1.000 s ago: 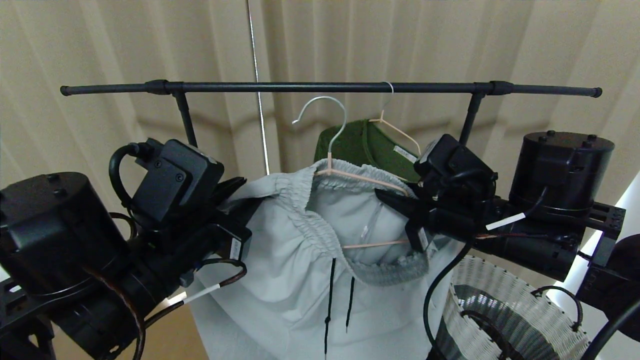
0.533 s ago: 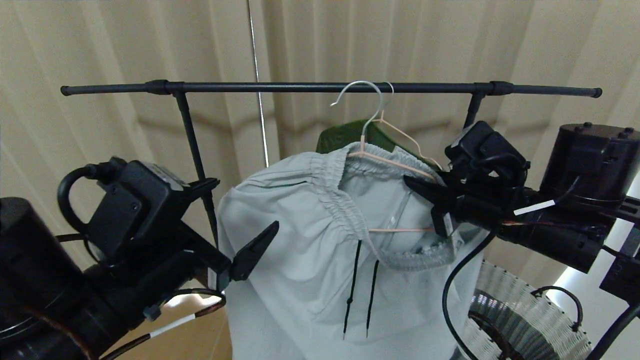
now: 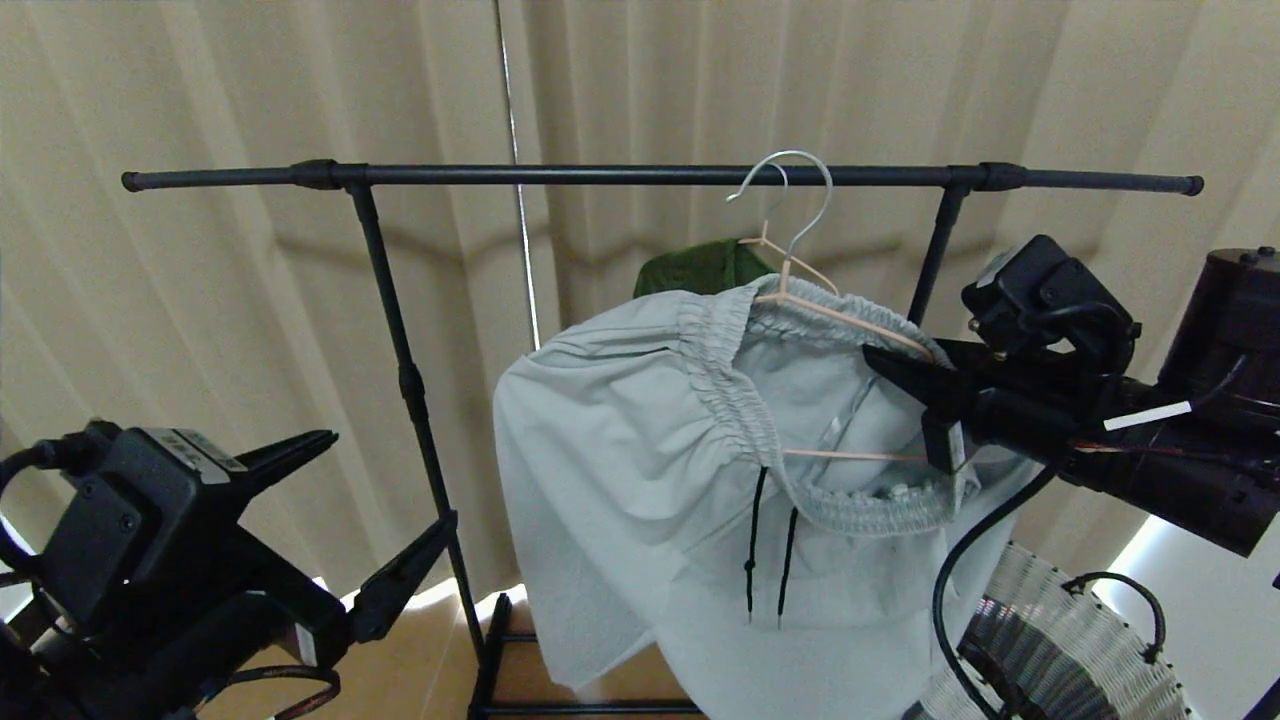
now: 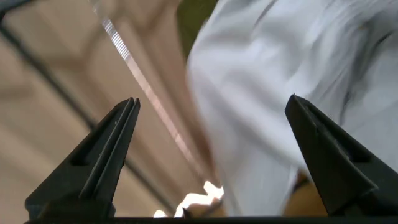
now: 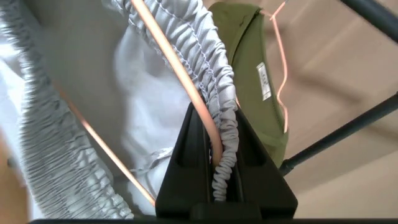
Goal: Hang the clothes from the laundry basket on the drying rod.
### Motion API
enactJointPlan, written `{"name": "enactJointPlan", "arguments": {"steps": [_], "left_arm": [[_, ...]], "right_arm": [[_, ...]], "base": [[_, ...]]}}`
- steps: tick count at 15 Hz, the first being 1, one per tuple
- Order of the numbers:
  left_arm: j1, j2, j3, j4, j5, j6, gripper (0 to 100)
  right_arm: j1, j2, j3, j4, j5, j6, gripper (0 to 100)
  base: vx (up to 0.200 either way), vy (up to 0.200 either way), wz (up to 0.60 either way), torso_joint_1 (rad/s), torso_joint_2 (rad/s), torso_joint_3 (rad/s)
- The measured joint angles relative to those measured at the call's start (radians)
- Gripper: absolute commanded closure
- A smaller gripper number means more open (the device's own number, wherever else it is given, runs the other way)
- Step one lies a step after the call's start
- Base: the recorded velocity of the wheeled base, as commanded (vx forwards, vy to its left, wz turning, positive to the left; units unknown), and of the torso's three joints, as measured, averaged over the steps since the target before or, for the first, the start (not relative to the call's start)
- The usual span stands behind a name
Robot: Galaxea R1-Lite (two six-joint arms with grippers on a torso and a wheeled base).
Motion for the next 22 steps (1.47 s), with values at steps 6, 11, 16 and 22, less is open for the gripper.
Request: {"name": "enactJointPlan", "arguments": {"steps": [6, 11, 16, 22], "left_arm": [[0.038, 0.065, 0.094, -0.006, -0.043, -0.063, 0], [0.054, 0.122, 0.055, -0.008, -0.044, -0.091, 0], [0.091, 0.204, -0.017, -0.010, -0.054, -0.135, 100], [0.109, 0.233, -0.022, -0.011, -0.103, -0.140, 100]], "right_arm": [[0.049, -0.029, 0.094, -0.122, 0.007, 0.004, 100], [0.074, -0.062, 0.110, -0.120, 0.034, 0.003, 100], [0.085, -0.092, 0.120, -0.118, 0.066, 0.003, 100], [0.084, -0.119, 0.123, -0.112, 0.064, 0.002, 100]], "base": [[0.000, 0.000, 0.00, 0.000, 0.00, 0.000], [0.000, 0.000, 0.00, 0.000, 0.00, 0.000], [0.000, 0.000, 0.00, 0.000, 0.00, 0.000], [0.000, 0.000, 0.00, 0.000, 0.00, 0.000]]}}
